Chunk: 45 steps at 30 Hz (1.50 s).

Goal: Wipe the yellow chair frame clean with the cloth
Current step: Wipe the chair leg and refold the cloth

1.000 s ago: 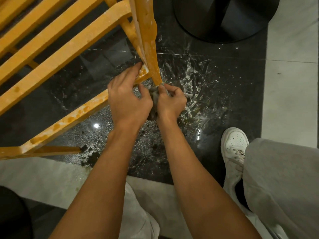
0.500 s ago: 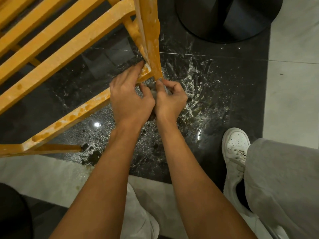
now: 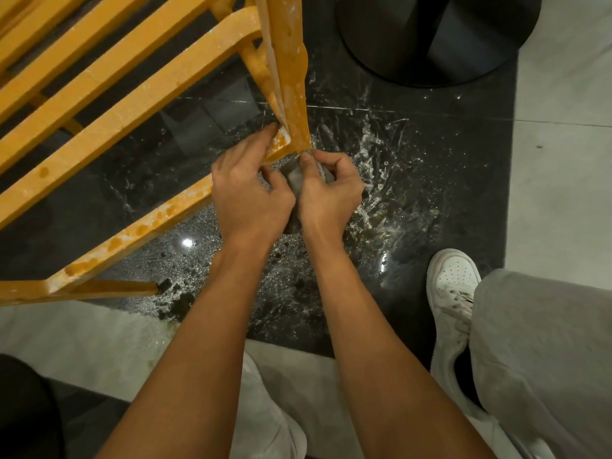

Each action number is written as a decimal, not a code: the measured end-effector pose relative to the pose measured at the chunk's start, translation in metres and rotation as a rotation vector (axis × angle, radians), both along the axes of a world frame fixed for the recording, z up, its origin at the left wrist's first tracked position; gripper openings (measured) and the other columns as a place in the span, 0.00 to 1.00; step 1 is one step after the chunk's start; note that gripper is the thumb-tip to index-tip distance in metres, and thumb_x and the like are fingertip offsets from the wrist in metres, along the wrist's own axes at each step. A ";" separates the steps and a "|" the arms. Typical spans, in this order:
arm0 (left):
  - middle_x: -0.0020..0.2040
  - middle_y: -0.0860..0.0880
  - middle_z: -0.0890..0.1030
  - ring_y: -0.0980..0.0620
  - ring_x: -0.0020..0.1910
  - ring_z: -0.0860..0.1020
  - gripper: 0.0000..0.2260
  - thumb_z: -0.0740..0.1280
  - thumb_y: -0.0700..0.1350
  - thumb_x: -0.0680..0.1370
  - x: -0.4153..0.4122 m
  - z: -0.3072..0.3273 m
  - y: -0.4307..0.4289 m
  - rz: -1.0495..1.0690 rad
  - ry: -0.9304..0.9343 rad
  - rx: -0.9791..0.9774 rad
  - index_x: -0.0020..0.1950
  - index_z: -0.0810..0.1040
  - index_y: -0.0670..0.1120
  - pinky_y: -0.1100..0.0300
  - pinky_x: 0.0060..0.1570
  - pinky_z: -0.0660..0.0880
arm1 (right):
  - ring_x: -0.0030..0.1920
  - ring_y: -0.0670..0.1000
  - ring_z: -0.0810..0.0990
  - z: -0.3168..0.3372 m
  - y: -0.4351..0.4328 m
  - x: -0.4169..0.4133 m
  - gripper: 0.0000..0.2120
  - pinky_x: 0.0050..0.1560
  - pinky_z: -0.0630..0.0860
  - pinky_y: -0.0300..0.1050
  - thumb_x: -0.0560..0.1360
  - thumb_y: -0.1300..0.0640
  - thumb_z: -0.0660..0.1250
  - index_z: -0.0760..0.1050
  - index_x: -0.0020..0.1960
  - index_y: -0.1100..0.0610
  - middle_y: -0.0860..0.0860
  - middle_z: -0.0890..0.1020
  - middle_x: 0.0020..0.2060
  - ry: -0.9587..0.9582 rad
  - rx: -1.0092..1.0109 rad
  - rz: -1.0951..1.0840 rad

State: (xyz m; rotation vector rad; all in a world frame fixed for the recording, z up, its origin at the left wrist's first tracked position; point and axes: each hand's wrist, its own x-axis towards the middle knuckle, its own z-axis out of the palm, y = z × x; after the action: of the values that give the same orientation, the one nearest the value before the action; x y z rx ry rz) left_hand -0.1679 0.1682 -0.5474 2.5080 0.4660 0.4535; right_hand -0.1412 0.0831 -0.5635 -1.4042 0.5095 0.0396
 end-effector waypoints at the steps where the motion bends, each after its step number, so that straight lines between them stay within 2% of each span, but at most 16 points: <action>1: 0.68 0.54 0.83 0.53 0.68 0.79 0.26 0.65 0.38 0.76 0.000 0.000 0.000 0.001 0.006 0.001 0.74 0.80 0.50 0.45 0.72 0.72 | 0.33 0.30 0.79 0.000 -0.001 -0.001 0.03 0.35 0.71 0.23 0.77 0.70 0.72 0.81 0.49 0.70 0.43 0.79 0.34 -0.017 -0.024 0.010; 5: 0.69 0.53 0.82 0.52 0.68 0.78 0.26 0.64 0.38 0.76 -0.001 0.002 -0.001 0.004 0.015 -0.012 0.74 0.79 0.49 0.44 0.72 0.73 | 0.33 0.27 0.78 0.001 -0.003 0.002 0.03 0.34 0.70 0.22 0.77 0.70 0.71 0.82 0.50 0.70 0.42 0.79 0.34 0.004 -0.037 -0.009; 9: 0.68 0.53 0.83 0.53 0.68 0.78 0.26 0.64 0.39 0.76 0.000 0.001 0.000 -0.003 0.001 0.002 0.74 0.79 0.49 0.44 0.72 0.72 | 0.37 0.33 0.80 0.003 0.001 0.000 0.01 0.39 0.73 0.26 0.76 0.68 0.73 0.82 0.48 0.66 0.47 0.82 0.38 -0.090 -0.088 -0.029; 13: 0.69 0.53 0.82 0.52 0.69 0.78 0.26 0.63 0.39 0.76 -0.001 0.001 0.000 -0.003 0.007 -0.017 0.74 0.79 0.49 0.43 0.72 0.73 | 0.36 0.30 0.79 0.002 -0.001 -0.002 0.02 0.37 0.72 0.23 0.77 0.72 0.71 0.81 0.49 0.71 0.43 0.79 0.35 -0.096 -0.087 -0.029; 17: 0.69 0.54 0.82 0.52 0.69 0.78 0.26 0.64 0.39 0.76 0.001 0.000 0.001 -0.006 0.002 -0.021 0.74 0.79 0.50 0.44 0.73 0.73 | 0.41 0.40 0.81 0.002 0.003 -0.002 0.01 0.43 0.75 0.29 0.76 0.67 0.73 0.82 0.47 0.63 0.52 0.84 0.41 -0.163 -0.142 -0.032; 22: 0.69 0.54 0.82 0.51 0.69 0.78 0.27 0.64 0.39 0.75 0.000 -0.001 0.001 0.001 0.010 -0.040 0.74 0.79 0.51 0.44 0.72 0.74 | 0.39 0.34 0.80 -0.004 0.003 -0.003 0.02 0.41 0.72 0.25 0.75 0.70 0.72 0.81 0.46 0.66 0.47 0.82 0.38 -0.173 -0.154 -0.047; 25: 0.68 0.54 0.83 0.52 0.68 0.79 0.26 0.64 0.38 0.75 0.002 -0.002 0.003 -0.003 -0.007 -0.041 0.74 0.80 0.51 0.44 0.70 0.75 | 0.42 0.41 0.81 -0.002 0.007 -0.003 0.02 0.45 0.74 0.28 0.76 0.68 0.73 0.81 0.46 0.64 0.54 0.84 0.42 -0.214 -0.161 -0.060; 28: 0.69 0.55 0.82 0.51 0.69 0.79 0.27 0.64 0.38 0.76 0.001 -0.004 0.004 0.011 0.001 -0.071 0.74 0.80 0.52 0.44 0.69 0.77 | 0.42 0.36 0.80 -0.003 0.005 -0.005 0.02 0.45 0.73 0.26 0.75 0.72 0.71 0.80 0.46 0.68 0.57 0.83 0.42 -0.236 -0.168 -0.049; 30: 0.69 0.55 0.82 0.51 0.69 0.79 0.26 0.64 0.38 0.76 0.001 -0.004 0.004 0.008 -0.002 -0.079 0.74 0.80 0.52 0.45 0.69 0.77 | 0.40 0.33 0.80 -0.005 0.005 -0.005 0.02 0.44 0.73 0.24 0.75 0.73 0.71 0.80 0.46 0.69 0.58 0.83 0.42 -0.224 -0.159 -0.055; 34: 0.68 0.55 0.83 0.53 0.68 0.79 0.25 0.65 0.37 0.76 0.002 -0.001 0.003 0.006 -0.013 -0.068 0.73 0.81 0.52 0.46 0.70 0.76 | 0.44 0.41 0.82 -0.006 0.007 -0.004 0.01 0.47 0.76 0.29 0.76 0.69 0.73 0.81 0.47 0.65 0.56 0.84 0.44 -0.232 -0.160 -0.048; 38: 0.68 0.55 0.83 0.52 0.70 0.79 0.25 0.64 0.39 0.77 0.001 0.000 0.003 0.021 -0.003 -0.098 0.73 0.81 0.52 0.45 0.71 0.76 | 0.42 0.35 0.80 -0.010 0.006 -0.005 0.01 0.44 0.73 0.26 0.76 0.70 0.72 0.81 0.46 0.67 0.54 0.83 0.42 -0.199 -0.153 -0.047; 42: 0.67 0.54 0.84 0.54 0.68 0.80 0.23 0.65 0.41 0.77 0.003 0.003 0.002 0.001 -0.018 -0.096 0.72 0.82 0.51 0.45 0.71 0.76 | 0.45 0.41 0.82 -0.010 0.007 -0.003 0.01 0.47 0.76 0.29 0.76 0.68 0.73 0.81 0.48 0.65 0.58 0.84 0.45 -0.249 -0.168 -0.044; 45: 0.68 0.55 0.83 0.52 0.70 0.79 0.24 0.65 0.42 0.77 0.002 0.005 0.002 0.010 0.005 -0.120 0.73 0.81 0.52 0.46 0.71 0.75 | 0.43 0.36 0.80 -0.015 0.006 -0.004 0.02 0.46 0.74 0.26 0.75 0.70 0.73 0.81 0.47 0.66 0.59 0.83 0.45 -0.236 -0.184 -0.050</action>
State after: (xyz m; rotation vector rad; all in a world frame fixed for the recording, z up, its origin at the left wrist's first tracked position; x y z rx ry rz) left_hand -0.1663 0.1705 -0.5428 2.3932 0.4937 0.4107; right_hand -0.1451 0.0891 -0.5781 -1.5512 0.3578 -0.2166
